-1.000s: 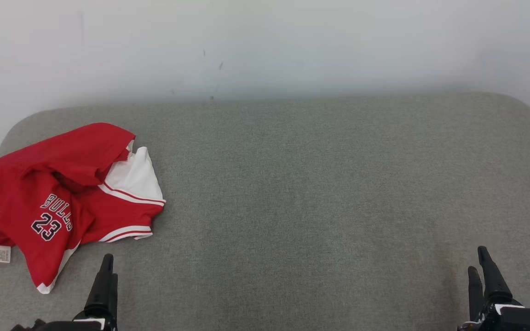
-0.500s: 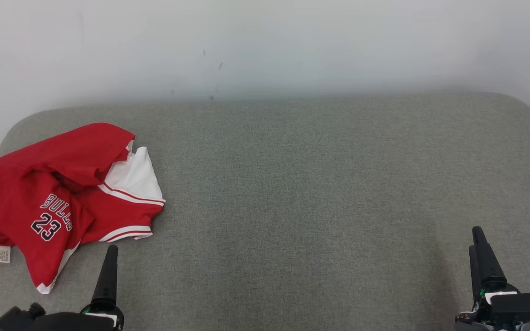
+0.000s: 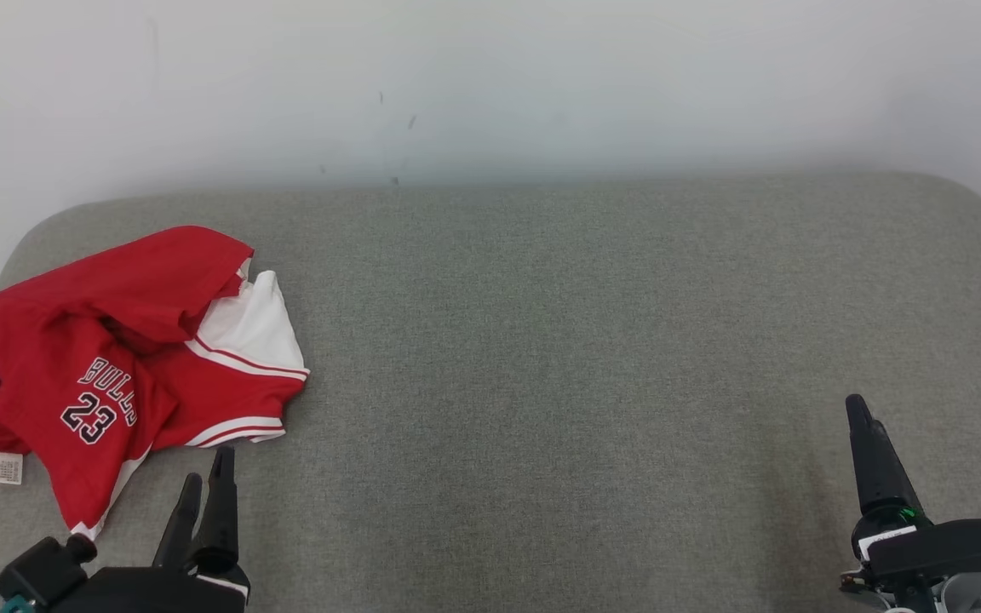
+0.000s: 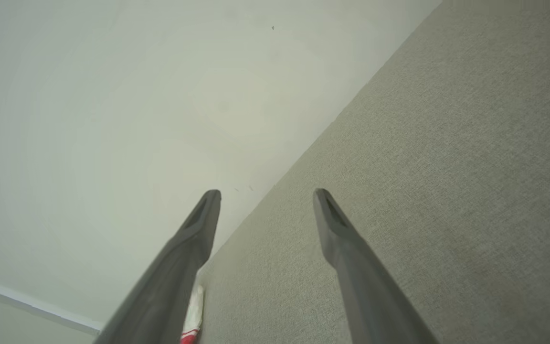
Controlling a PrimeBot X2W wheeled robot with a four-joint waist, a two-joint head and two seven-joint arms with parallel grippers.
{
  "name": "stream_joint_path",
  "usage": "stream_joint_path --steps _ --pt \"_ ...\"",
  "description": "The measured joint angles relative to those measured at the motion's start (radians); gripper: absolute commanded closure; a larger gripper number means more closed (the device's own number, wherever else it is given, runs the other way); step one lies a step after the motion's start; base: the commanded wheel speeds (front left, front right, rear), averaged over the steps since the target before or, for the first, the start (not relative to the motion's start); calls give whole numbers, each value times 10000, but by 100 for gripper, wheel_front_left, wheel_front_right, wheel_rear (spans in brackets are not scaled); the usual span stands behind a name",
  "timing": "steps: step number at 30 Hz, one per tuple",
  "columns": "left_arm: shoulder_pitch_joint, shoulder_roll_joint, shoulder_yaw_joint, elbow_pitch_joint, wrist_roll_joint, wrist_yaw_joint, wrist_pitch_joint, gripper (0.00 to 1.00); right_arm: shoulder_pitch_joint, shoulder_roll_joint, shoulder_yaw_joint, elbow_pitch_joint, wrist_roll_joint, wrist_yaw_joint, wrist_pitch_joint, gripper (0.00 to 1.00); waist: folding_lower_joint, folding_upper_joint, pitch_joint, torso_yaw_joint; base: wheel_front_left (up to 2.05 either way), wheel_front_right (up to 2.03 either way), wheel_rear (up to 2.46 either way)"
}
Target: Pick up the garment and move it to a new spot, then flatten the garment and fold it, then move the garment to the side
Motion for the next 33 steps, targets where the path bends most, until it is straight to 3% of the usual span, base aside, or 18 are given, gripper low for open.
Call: stream_joint_path --steps 11,33 --pt "-8 278 -439 -334 2067 410 -403 0 -179 -330 579 -318 -2023 -360 -479 0 0 0 -3 2 0 0 0" --pt "-13 596 -848 -941 4928 846 -1183 0 -271 -803 1417 -732 -4947 -715 -1281 0 0 0 -14 32 0 0 0"
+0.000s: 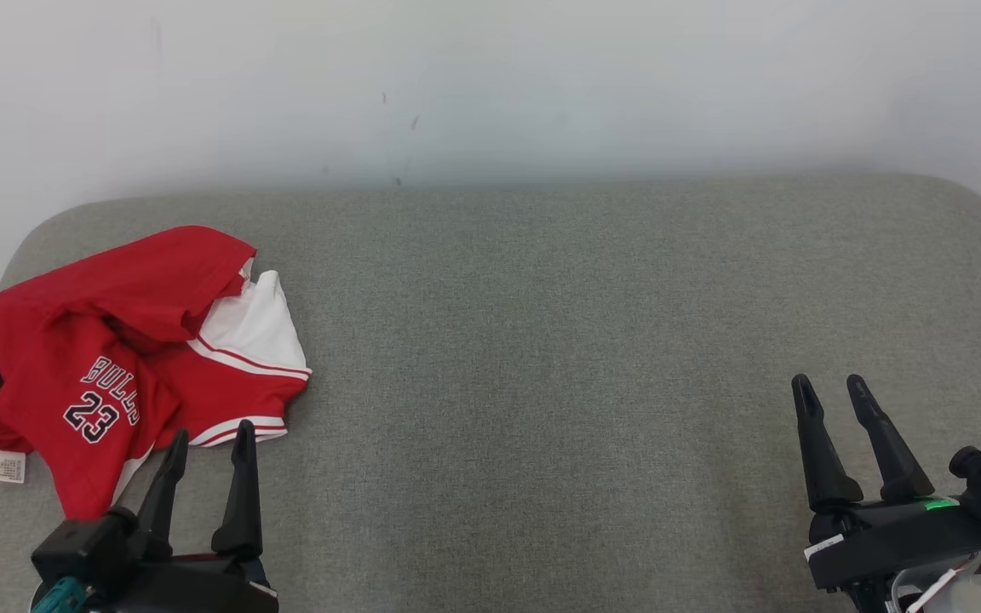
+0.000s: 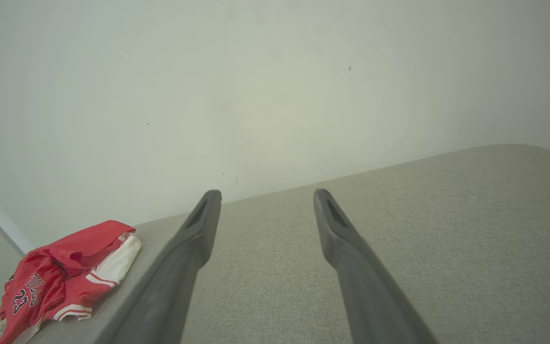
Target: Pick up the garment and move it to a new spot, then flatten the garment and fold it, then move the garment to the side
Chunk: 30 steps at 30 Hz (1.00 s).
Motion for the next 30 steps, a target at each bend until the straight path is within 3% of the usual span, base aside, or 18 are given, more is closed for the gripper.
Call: stream_joint_path --steps 19,30 --pt "4 198 -374 -508 2801 265 -719 0 -114 -414 489 -265 -2548 -341 -721 0 0 0 25 11 0 0 0" --pt "4 176 -282 -508 2865 245 -719 0 -114 -399 433 -261 -2652 -339 -765 0 0 0 29 17 0 0 0"
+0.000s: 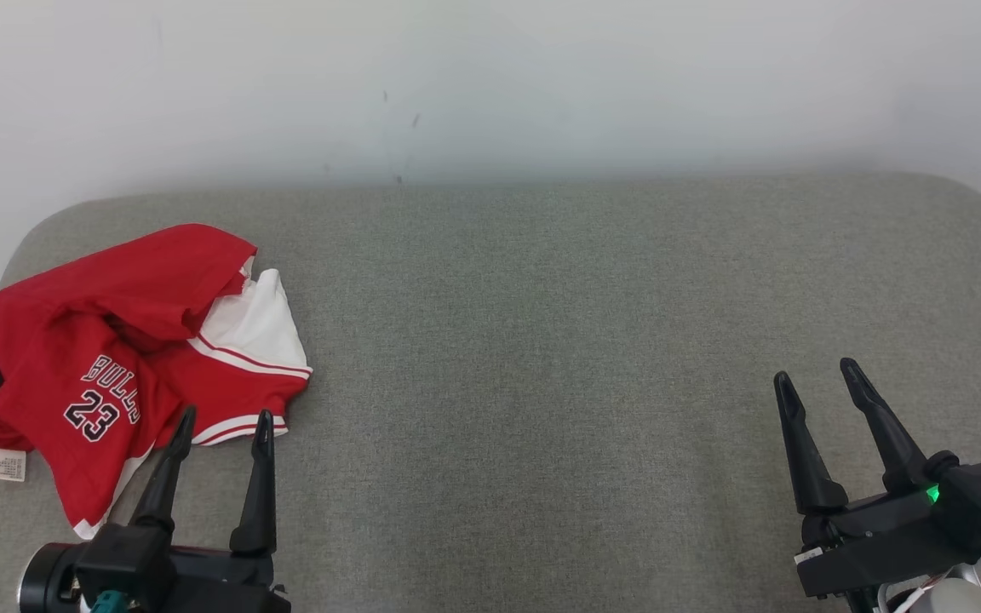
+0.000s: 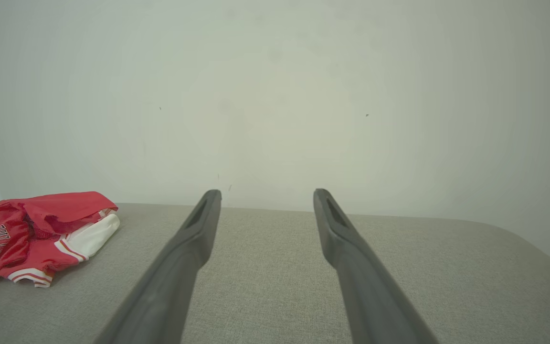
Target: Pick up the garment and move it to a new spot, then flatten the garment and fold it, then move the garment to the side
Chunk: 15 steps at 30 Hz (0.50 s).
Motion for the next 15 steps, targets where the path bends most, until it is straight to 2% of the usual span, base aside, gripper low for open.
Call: stream_joint_path --steps 15 --pt "-50 -203 96 136 58 -178 0 0 30 92 -234 35 -35 46 0 0 0 0 35 93 0 0 0"
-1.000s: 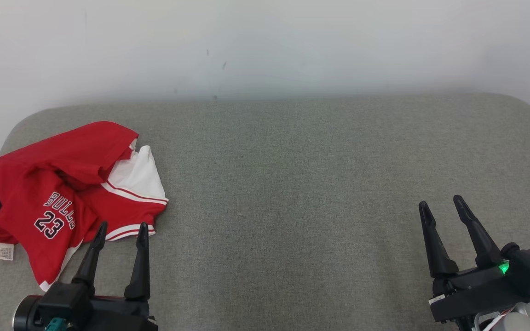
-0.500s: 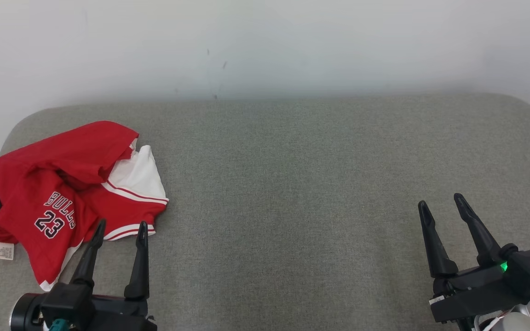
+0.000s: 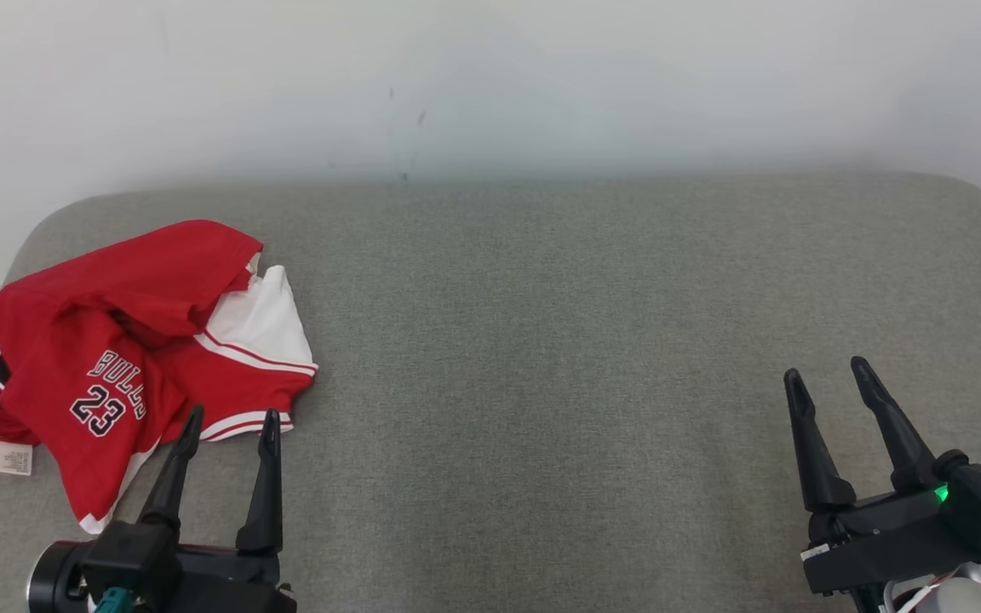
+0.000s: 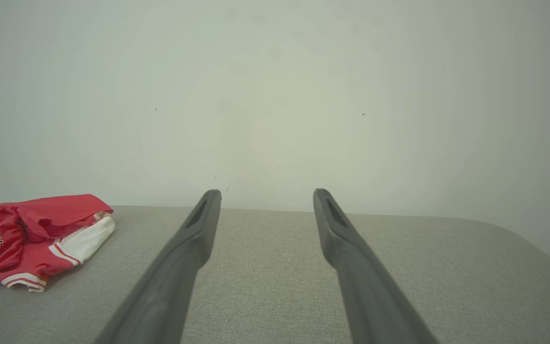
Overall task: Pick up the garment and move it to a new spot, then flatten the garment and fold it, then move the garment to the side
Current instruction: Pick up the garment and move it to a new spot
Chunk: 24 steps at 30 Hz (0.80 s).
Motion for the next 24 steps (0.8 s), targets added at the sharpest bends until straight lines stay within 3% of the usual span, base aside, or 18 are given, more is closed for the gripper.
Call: stream_joint_path --steps 24 --pt "-127 -309 207 255 44 -79 0 0 213 196 -174 -44 -50 267 -25 0 0 0 -10 1507 0 0 0"
